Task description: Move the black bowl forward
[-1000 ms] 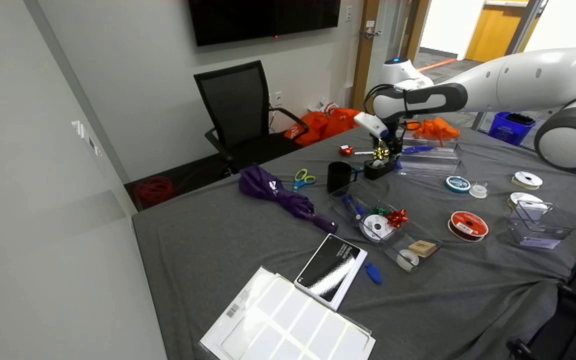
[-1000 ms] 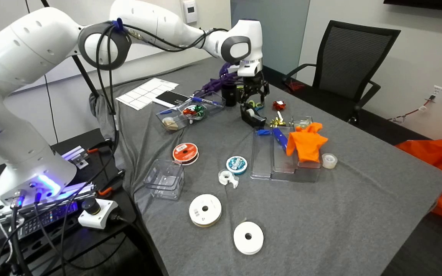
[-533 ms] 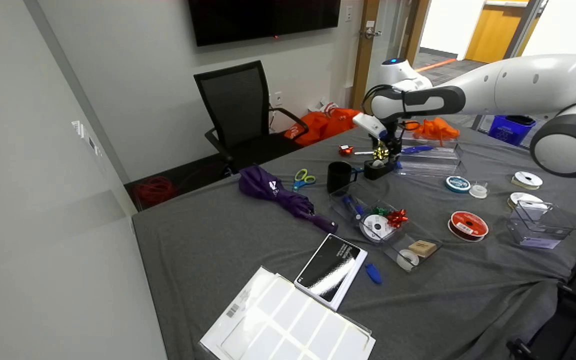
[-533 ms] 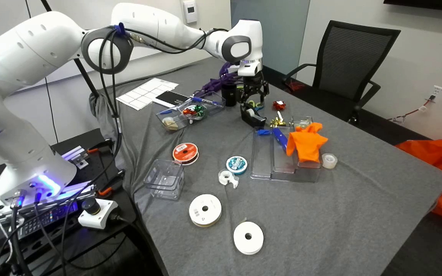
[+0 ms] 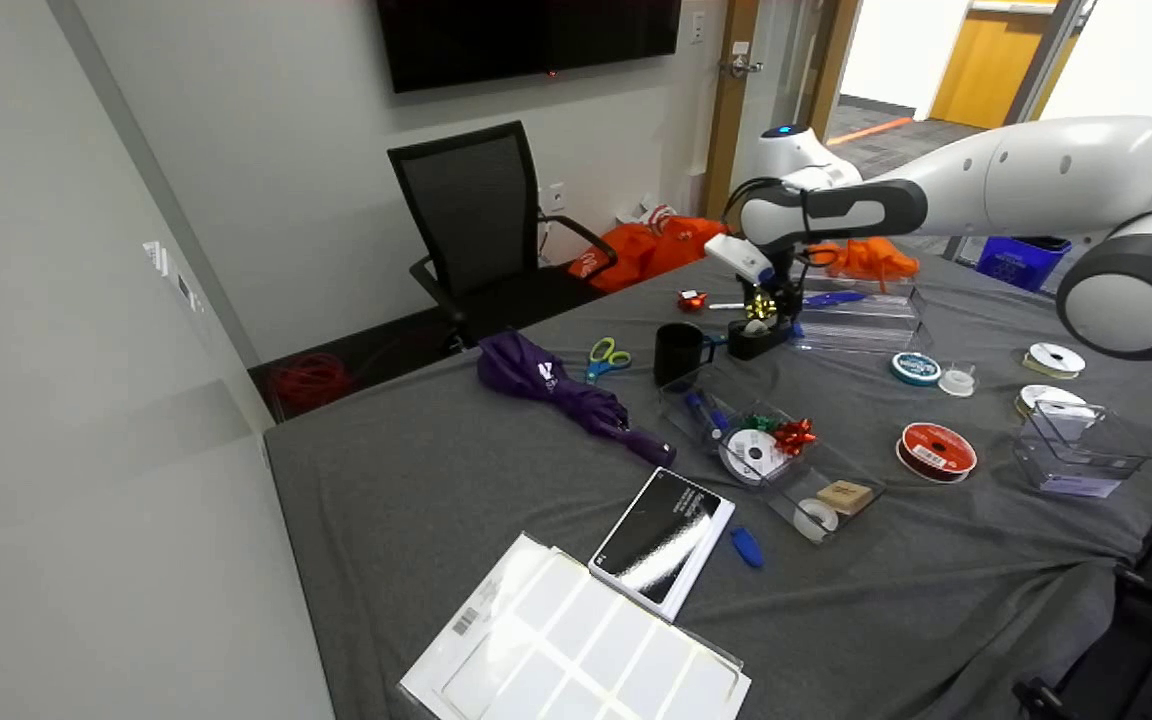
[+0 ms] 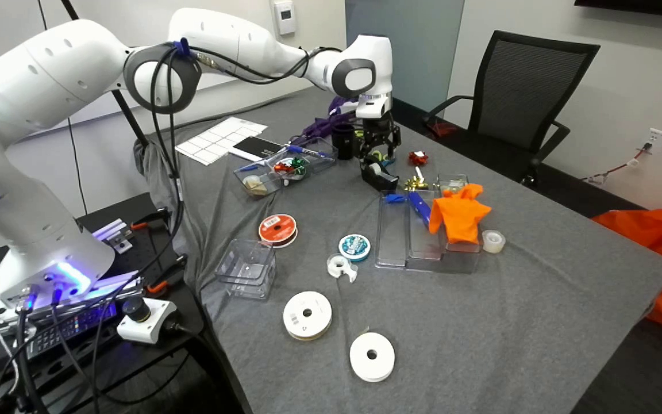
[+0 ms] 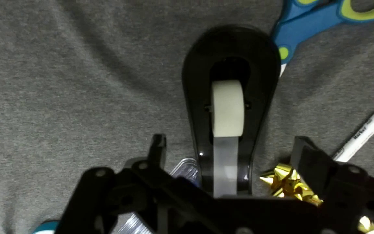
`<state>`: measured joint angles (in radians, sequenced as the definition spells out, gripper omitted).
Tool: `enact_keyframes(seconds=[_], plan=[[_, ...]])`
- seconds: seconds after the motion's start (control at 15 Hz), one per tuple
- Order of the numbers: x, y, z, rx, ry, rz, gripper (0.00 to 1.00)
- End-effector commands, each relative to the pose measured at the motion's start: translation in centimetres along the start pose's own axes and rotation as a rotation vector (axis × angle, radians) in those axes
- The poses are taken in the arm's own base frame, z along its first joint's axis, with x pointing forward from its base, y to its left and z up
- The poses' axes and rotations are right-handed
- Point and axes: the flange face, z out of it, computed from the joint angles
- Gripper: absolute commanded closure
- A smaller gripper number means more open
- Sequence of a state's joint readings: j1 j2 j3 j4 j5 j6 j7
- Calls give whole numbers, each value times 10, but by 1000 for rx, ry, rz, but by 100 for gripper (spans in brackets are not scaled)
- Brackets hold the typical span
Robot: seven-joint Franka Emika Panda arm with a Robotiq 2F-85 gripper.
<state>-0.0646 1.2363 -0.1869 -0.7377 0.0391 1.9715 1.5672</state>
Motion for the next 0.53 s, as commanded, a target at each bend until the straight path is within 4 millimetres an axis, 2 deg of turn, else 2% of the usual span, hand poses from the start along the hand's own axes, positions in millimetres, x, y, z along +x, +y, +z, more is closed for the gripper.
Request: enact_keyframes(seconds=[0.0,0.47], plan=[[-2,-1,17,7,-45,-47,0],[-5,-5,40,72,-89,-71,0]])
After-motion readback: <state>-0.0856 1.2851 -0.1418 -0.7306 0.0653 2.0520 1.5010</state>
